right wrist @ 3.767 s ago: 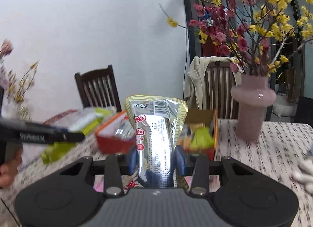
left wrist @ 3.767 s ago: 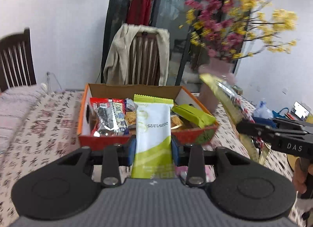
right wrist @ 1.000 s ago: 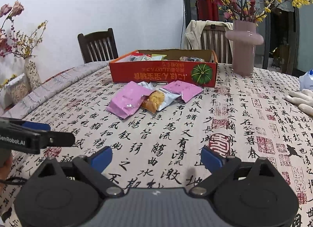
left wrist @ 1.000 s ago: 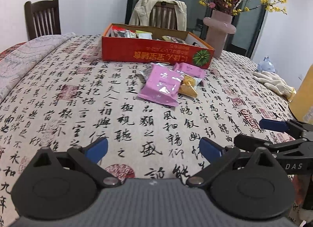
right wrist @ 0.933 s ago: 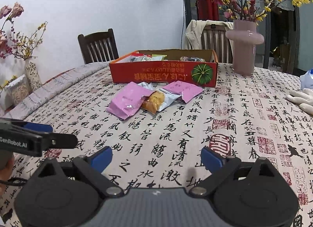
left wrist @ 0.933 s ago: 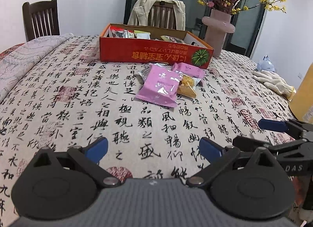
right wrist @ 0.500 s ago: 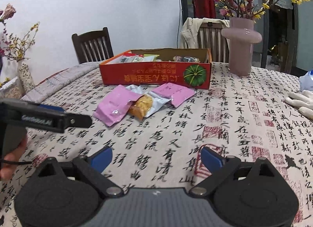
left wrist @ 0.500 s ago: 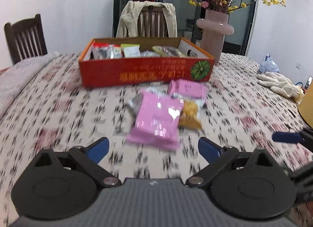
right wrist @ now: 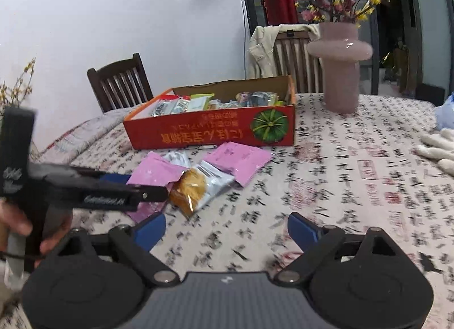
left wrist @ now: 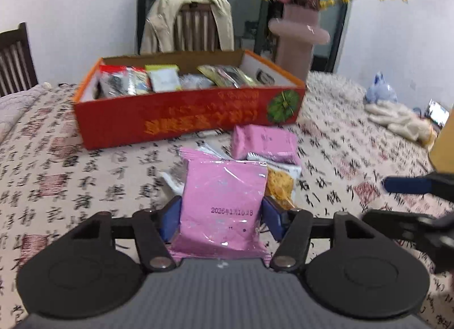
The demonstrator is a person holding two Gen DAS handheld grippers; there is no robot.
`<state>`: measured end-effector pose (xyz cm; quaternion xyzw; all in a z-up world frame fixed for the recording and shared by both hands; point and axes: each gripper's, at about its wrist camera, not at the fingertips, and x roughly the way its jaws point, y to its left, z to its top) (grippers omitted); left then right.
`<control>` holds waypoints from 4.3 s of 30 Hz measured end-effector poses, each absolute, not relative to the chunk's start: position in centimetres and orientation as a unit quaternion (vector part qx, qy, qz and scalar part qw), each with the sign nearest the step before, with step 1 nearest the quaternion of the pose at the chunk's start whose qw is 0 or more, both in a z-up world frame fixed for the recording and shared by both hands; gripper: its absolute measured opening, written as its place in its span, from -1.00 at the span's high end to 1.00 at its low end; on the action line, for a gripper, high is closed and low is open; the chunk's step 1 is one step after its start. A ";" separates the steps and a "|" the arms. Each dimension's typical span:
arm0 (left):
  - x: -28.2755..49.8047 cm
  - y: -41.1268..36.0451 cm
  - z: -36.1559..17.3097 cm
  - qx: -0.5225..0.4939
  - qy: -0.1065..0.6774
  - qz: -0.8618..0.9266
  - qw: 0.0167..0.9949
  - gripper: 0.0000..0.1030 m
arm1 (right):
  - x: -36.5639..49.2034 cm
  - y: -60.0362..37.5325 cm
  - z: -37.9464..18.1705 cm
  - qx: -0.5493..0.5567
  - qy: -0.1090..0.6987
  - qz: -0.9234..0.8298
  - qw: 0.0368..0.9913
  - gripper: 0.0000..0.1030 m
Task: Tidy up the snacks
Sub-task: 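Grasp a pink packet with the left gripper, then carry the pink packet into the red box while the right grasps a gold packet and follows, then open both grippers in the box and move them back over the table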
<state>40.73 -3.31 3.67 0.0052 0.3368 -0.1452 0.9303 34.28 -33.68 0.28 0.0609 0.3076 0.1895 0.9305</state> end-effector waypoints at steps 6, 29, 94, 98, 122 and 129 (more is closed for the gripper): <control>39.0 1.1 7.4 -0.052 0.297 -0.108 0.947 -0.19 | 38.7 -31.2 -0.8 0.123 0.338 0.214 0.908 -0.63; 29.0 7.3 13.4 -0.065 0.261 -0.057 0.962 -0.20 | 36.8 -27.4 -0.5 0.008 0.320 0.217 0.922 0.17; 61.2 -1.0 7.1 -0.084 0.334 -0.150 0.927 -0.50 | 55.9 -29.2 4.1 -0.053 0.258 0.160 0.951 -0.46; 59.7 0.0 8.8 -0.074 0.328 -0.138 0.932 -0.50 | 55.0 -29.3 4.9 -0.050 0.251 0.160 0.953 -0.46; 32.8 3.2 13.2 -0.027 0.232 -0.057 0.971 -0.80 | 36.8 -32.3 8.7 0.002 0.201 0.217 0.955 -0.92; 26.0 4.7 11.1 -0.058 0.235 0.009 0.970 -0.83 | 30.3 -32.8 6.7 -0.008 0.198 0.212 0.957 -0.98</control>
